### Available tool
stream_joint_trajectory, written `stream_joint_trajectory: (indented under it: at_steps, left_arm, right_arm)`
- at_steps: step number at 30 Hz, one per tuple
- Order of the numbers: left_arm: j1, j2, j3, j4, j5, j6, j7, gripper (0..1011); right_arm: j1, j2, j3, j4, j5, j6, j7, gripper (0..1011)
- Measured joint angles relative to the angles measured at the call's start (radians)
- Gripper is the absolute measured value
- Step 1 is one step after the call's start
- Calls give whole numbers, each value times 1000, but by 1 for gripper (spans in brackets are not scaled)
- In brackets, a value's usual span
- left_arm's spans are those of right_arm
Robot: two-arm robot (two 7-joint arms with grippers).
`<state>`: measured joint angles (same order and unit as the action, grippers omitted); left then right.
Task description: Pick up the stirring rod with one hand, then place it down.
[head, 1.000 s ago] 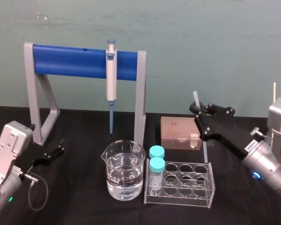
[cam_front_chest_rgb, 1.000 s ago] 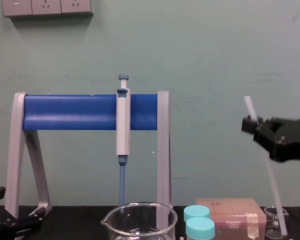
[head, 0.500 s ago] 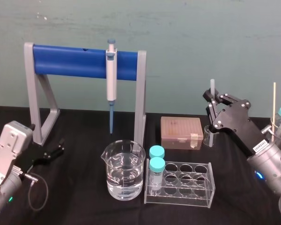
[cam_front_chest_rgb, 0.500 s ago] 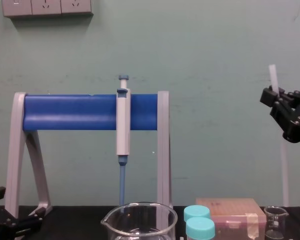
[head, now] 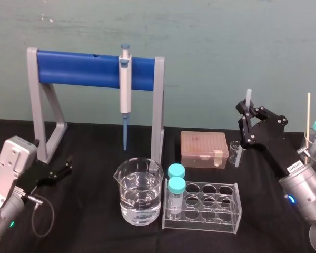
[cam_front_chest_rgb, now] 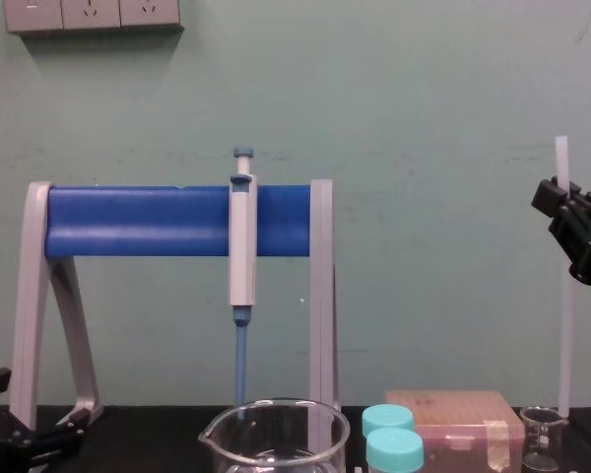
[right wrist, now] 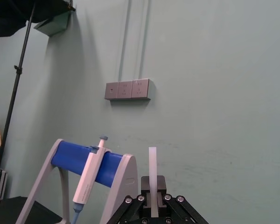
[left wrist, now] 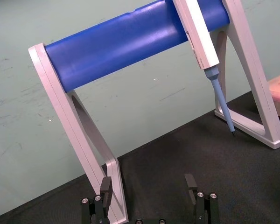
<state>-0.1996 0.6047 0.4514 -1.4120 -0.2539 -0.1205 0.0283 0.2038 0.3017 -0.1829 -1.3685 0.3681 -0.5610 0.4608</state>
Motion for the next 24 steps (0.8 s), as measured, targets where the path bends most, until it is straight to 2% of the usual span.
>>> stream_joint_trajectory:
  at_steps: [8,24]
  left_arm:
    - [0,0,0,0,0,0,0,1000]
    - [0,0,0,0,0,0,0,1001]
  right_arm:
    - [1,-13,12,8,-4,13,15,72]
    - [2,-11,10,8,-4,12,15,72]
